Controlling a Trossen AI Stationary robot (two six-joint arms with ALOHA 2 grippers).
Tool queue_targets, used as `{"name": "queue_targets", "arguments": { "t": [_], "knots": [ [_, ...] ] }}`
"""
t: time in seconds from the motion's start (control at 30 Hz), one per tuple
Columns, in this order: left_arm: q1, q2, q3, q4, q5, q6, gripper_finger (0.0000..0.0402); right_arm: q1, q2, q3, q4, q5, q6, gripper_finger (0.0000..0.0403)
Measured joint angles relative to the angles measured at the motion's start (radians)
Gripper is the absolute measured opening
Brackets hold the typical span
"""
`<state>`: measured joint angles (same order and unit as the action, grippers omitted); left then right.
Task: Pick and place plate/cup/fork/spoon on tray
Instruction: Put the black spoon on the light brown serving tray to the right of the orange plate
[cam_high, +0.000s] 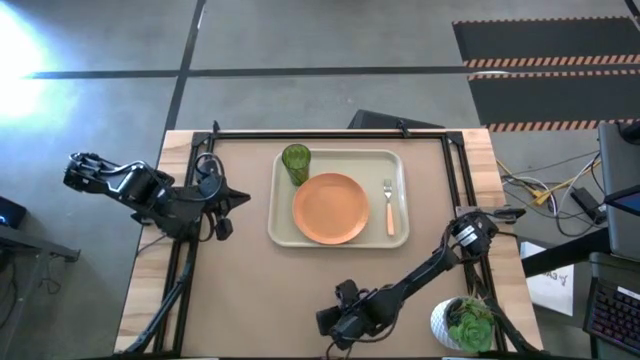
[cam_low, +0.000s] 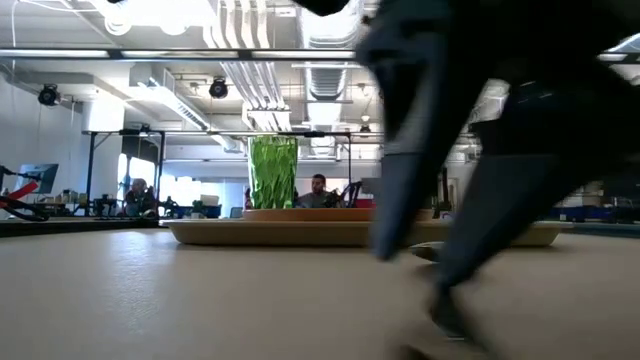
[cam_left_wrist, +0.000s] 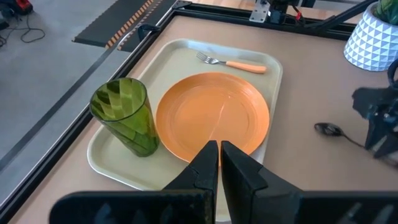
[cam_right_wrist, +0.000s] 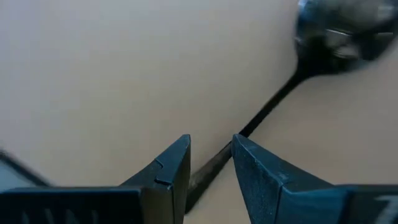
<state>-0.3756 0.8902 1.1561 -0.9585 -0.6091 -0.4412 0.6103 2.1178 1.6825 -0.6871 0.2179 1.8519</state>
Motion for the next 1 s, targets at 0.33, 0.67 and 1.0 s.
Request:
{"name": "queue_targets", "arguments": {
  "t": [0.33, 0.67, 1.0],
  "knots": [
    [0.000, 0.013, 0.000, 0.000, 0.005, 0.002, 0.0000, 0.003, 0.004, 0.224, -0.374, 0.047, 0.003, 0.0099],
    [0.000, 0.016, 0.000, 0.000, 0.009, 0.003, 0.0000, 0.005, 0.005, 0.260, -0.441, 0.085, 0.200, 0.0093],
    [0.000, 0.012, 0.000, 0.000, 0.009, 0.011, 0.0000, 0.005, 0.009, 0.205, -0.423, 0.015, 0.324, 0.0095]
  ]
}}
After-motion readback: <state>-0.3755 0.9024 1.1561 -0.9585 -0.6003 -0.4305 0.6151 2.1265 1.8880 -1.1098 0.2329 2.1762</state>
